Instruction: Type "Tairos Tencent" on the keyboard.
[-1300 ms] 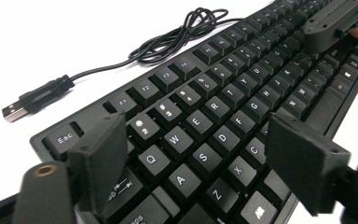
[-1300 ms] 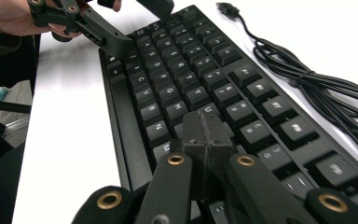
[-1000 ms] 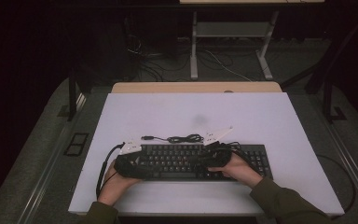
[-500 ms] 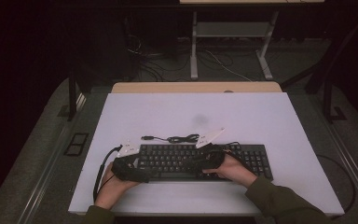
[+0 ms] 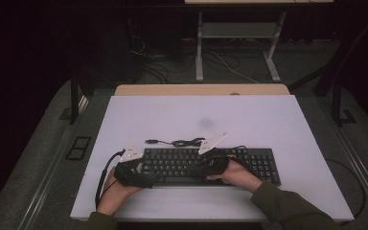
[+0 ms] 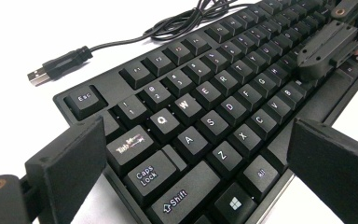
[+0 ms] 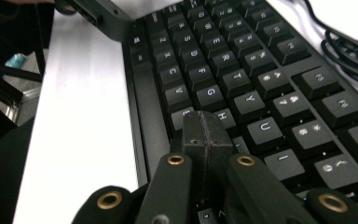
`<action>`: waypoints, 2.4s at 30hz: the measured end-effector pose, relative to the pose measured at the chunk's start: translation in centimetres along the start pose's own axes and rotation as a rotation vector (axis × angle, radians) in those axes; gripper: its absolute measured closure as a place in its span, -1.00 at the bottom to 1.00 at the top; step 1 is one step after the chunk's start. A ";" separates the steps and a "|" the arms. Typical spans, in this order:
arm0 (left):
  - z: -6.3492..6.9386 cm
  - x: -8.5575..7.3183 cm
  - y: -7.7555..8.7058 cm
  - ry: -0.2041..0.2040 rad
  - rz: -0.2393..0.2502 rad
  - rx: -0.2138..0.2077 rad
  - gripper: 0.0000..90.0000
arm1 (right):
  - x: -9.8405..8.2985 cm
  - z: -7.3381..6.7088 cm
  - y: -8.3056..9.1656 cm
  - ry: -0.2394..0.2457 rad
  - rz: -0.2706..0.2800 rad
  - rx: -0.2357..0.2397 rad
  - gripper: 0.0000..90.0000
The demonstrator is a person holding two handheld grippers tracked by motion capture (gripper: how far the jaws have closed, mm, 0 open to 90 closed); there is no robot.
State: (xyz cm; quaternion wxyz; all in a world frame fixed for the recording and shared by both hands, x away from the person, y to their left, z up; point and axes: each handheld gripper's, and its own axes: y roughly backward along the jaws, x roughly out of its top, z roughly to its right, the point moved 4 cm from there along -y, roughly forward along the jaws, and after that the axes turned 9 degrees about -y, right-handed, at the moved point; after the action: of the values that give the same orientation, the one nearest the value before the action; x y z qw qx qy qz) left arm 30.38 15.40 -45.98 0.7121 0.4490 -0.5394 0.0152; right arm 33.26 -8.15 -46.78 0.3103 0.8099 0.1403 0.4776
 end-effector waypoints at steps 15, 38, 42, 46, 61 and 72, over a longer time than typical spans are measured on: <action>0.0 0.1 0.1 -0.006 0.016 0.006 -0.88 | 0.1 0.1 0.2 -0.002 0.006 -0.004 0.98; 0.2 1.8 -0.9 -0.031 0.061 -0.078 -0.02 | -0.3 1.2 2.9 -0.063 0.093 -0.068 0.28; 0.3 2.4 -1.4 -0.034 0.067 -0.096 0.29 | -0.7 1.6 3.5 -0.075 0.104 -0.093 0.13; 0.3 2.9 -1.8 -0.050 0.069 -0.119 0.58 | -1.2 1.8 4.0 -0.089 0.114 -0.115 -0.01; 0.9 4.2 -4.5 -0.097 0.015 -0.157 0.99 | -2.7 2.6 5.5 -0.133 0.168 -0.254 -0.44; 1.4 4.5 -5.7 -0.109 -0.008 -0.172 0.99 | -3.2 2.8 6.0 -0.141 0.174 -0.285 -0.51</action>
State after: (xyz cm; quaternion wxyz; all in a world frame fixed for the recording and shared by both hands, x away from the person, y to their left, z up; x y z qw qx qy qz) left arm 34.12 8.98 -45.96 0.7176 0.3886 -0.5750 -0.0587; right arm 33.63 -15.54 -46.14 0.3886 0.7981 -0.0216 0.4599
